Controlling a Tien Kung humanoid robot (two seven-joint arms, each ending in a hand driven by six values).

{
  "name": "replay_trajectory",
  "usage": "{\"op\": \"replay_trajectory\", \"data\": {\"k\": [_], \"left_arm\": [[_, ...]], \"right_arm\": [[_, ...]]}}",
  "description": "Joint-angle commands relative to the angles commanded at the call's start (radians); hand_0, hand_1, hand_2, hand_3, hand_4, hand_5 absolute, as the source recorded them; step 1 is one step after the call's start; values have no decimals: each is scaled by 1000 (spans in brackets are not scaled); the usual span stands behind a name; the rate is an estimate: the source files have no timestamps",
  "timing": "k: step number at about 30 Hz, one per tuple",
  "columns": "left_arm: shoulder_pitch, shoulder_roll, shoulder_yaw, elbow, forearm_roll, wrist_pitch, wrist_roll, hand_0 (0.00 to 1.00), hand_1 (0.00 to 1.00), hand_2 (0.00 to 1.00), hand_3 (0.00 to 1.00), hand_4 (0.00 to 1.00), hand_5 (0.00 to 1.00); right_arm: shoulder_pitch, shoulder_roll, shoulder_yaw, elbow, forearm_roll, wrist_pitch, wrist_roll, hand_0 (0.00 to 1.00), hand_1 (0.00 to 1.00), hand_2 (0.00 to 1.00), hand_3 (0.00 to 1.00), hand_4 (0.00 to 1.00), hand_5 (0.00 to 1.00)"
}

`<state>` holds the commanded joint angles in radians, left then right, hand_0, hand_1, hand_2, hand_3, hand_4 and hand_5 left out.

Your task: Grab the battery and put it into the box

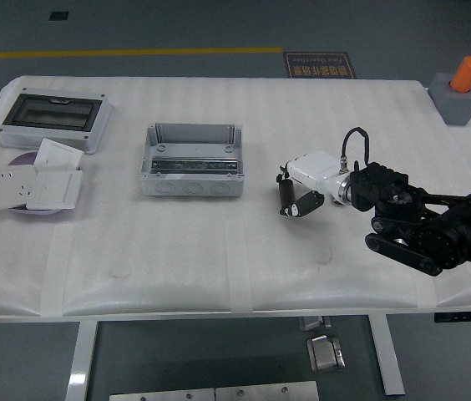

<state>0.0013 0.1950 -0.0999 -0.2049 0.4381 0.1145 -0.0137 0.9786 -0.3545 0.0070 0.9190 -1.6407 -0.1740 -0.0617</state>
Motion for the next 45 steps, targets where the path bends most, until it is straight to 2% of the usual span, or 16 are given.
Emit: {"op": "replay_trajectory", "data": {"k": [1, 2, 13, 15, 24, 28, 31, 36, 42, 45], "left_arm": [[0, 0, 1, 0, -1, 0, -1, 593, 617, 473, 612, 480, 383], [0, 0, 3, 0, -3, 1, -2, 593, 617, 473, 613, 489, 387], [-1, -1, 4, -1, -3, 3, -7, 593, 617, 472, 613, 491, 391], [-1, 0, 4, -1, -2, 3, -7, 594, 617, 472, 614, 505, 398], [-1, -2, -1, -1, 1, 6, -13, 594, 617, 473, 615, 523, 411], [0, -1, -4, 0, 3, 8, -14, 594, 618, 473, 618, 538, 422], [0, 0, -12, 1, 10, 9, -13, 594, 618, 473, 618, 538, 422], [1, 0, -23, 1, 21, 7, -9, 594, 617, 473, 619, 542, 424], [1, 1, -31, 2, 28, 6, -5, 594, 618, 473, 620, 544, 424], [1, 2, -33, 2, 29, 5, -3, 594, 618, 473, 620, 545, 426]], "right_arm": [[-2, 1, 0, -2, 2, -1, 1, 380, 597, 685, 672, 647, 391], [-4, 2, -1, -5, 4, -2, 2, 354, 576, 666, 668, 515, 332], [-15, 7, -1, -3, 10, -17, 11, 349, 574, 666, 668, 516, 333], [-14, 5, 0, 4, 8, -21, 12, 349, 571, 664, 669, 481, 307], [6, -17, 61, 79, -25, -36, 4, 349, 570, 665, 669, 480, 296], [14, -13, 103, 108, -33, -42, 0, 349, 570, 664, 669, 482, 294], [21, 8, 135, 115, -39, -45, -4, 349, 570, 664, 669, 482, 294], [45, 81, 183, 88, -36, -47, -9, 349, 572, 663, 671, 487, 295], [67, 178, 215, -5, 11, -55, 0, 341, 574, 663, 672, 494, 291], [71, 213, 229, -54, 37, -51, 3, 343, 574, 663, 671, 497, 291]]}}
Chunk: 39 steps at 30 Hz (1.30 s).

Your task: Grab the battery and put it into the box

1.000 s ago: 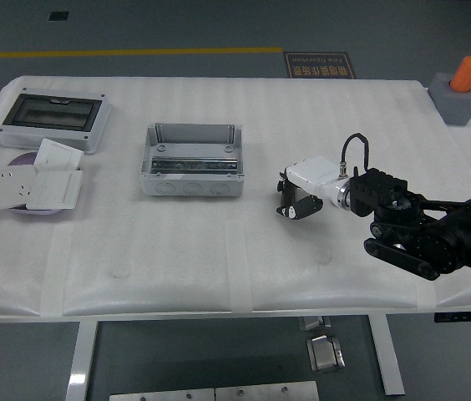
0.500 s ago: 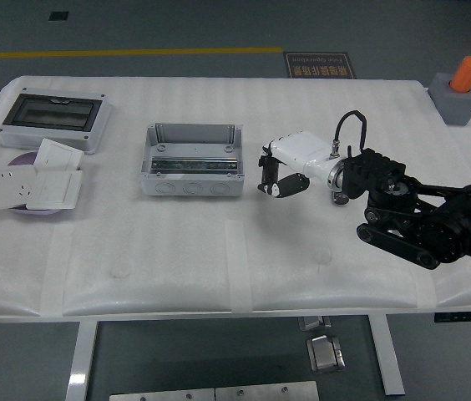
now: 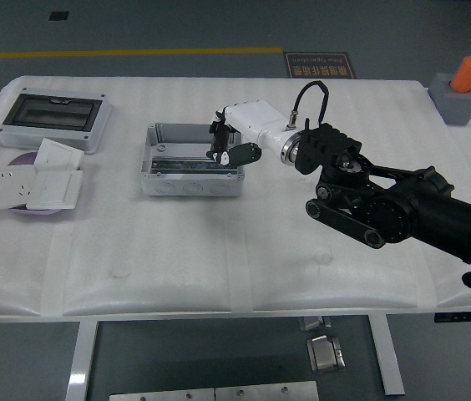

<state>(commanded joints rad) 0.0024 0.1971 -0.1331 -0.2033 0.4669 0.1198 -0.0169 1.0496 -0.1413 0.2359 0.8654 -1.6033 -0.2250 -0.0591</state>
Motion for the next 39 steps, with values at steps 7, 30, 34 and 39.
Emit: {"op": "replay_trajectory", "data": {"k": [7, 30, 34, 39], "left_arm": [[2, 1, -24, 3, 27, -4, 11, 595, 618, 473, 620, 545, 426], [-3, 0, -24, 4, 30, -7, 13, 595, 618, 472, 616, 539, 431], [1, -2, -17, 5, 15, -5, 11, 595, 618, 472, 616, 539, 431], [4, -5, -7, 5, -1, -4, 7, 595, 618, 470, 614, 539, 430]], "right_arm": [[-3, 54, 20, -77, 30, 16, -12, 346, 574, 666, 671, 506, 294], [-20, 4, 9, -46, 15, 17, -39, 998, 951, 941, 998, 998, 681], [-45, -83, 11, -2, 0, 15, -43, 998, 951, 941, 998, 998, 681], [-78, -194, -7, 37, -15, 17, -41, 998, 939, 930, 998, 998, 697]]}}
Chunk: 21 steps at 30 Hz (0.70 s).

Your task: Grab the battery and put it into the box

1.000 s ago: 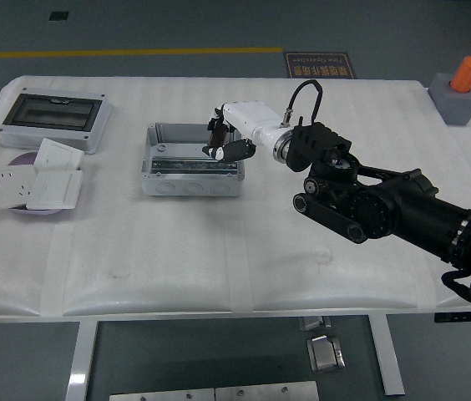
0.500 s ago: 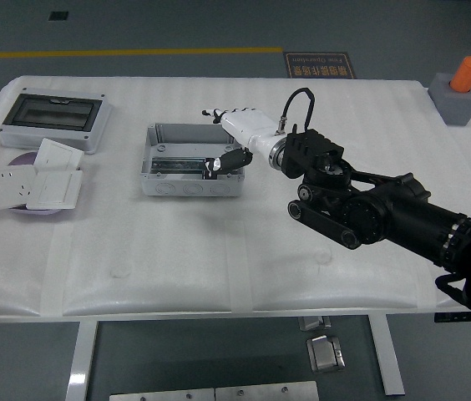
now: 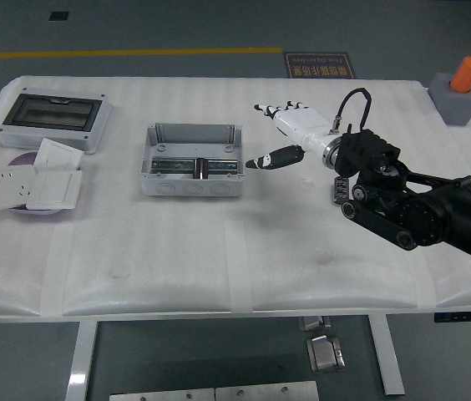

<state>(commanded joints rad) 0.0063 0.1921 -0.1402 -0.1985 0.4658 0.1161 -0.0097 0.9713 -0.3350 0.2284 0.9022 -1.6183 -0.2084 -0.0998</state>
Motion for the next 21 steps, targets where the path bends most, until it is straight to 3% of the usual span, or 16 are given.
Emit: {"op": "replay_trajectory", "data": {"k": [2, 7, 14, 21], "left_arm": [[0, 0, 6, 0, -9, 1, -3, 595, 618, 470, 615, 537, 429], [-3, -1, 16, 0, -22, 3, -7, 595, 618, 470, 615, 537, 429], [-2, -3, 24, -1, -34, 5, -11, 594, 618, 467, 612, 520, 419], [-1, -3, 32, -2, -42, 6, -15, 594, 618, 466, 612, 517, 420]], "right_arm": [[-13, -48, -19, 5, 0, 0, 4, 998, 903, 878, 998, 998, 696], [-36, -126, -63, -12, 2, 3, 15, 998, 903, 878, 998, 998, 696], [-68, -171, -96, -29, 11, 1, 27, 946, 842, 839, 956, 998, 679], [-91, -174, -115, -32, 14, -3, 33, 913, 813, 826, 945, 998, 676]]}}
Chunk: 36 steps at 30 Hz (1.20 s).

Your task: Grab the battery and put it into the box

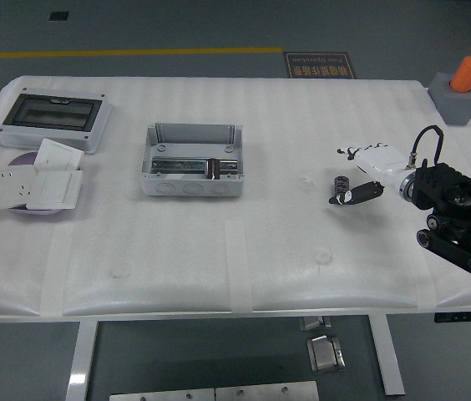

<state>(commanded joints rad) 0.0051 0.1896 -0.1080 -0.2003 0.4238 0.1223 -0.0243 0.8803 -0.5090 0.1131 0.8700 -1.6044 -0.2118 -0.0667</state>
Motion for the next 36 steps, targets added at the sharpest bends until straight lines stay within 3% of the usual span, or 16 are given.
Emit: {"op": "replay_trajectory", "data": {"k": [12, 28, 34, 35, 36], "left_arm": [[-1, 4, 15, -2, -16, 4, -8, 594, 617, 467, 612, 514, 419], [-6, 4, 26, -4, -26, 6, -14, 593, 617, 467, 611, 513, 419], [-6, 5, 28, -3, -36, 6, -16, 593, 617, 467, 612, 513, 419], [-6, 5, 29, -3, -39, 6, -16, 593, 617, 467, 613, 512, 420], [-6, 5, 30, -3, -41, 7, -17, 593, 617, 467, 613, 512, 420]], "right_arm": [[-29, -18, -15, -13, 2, -9, 5, 885, 783, 815, 936, 998, 672], [-19, 10, -11, -20, 12, -38, 9, 859, 763, 799, 920, 998, 659], [-28, 11, -21, -20, 12, -40, 12, 844, 757, 786, 898, 972, 631], [-29, 11, -23, -20, 12, -40, 12, 782, 711, 749, 792, 856, 552], [-30, 12, -26, -21, 13, -40, 13, 782, 711, 749, 792, 856, 552]]}}
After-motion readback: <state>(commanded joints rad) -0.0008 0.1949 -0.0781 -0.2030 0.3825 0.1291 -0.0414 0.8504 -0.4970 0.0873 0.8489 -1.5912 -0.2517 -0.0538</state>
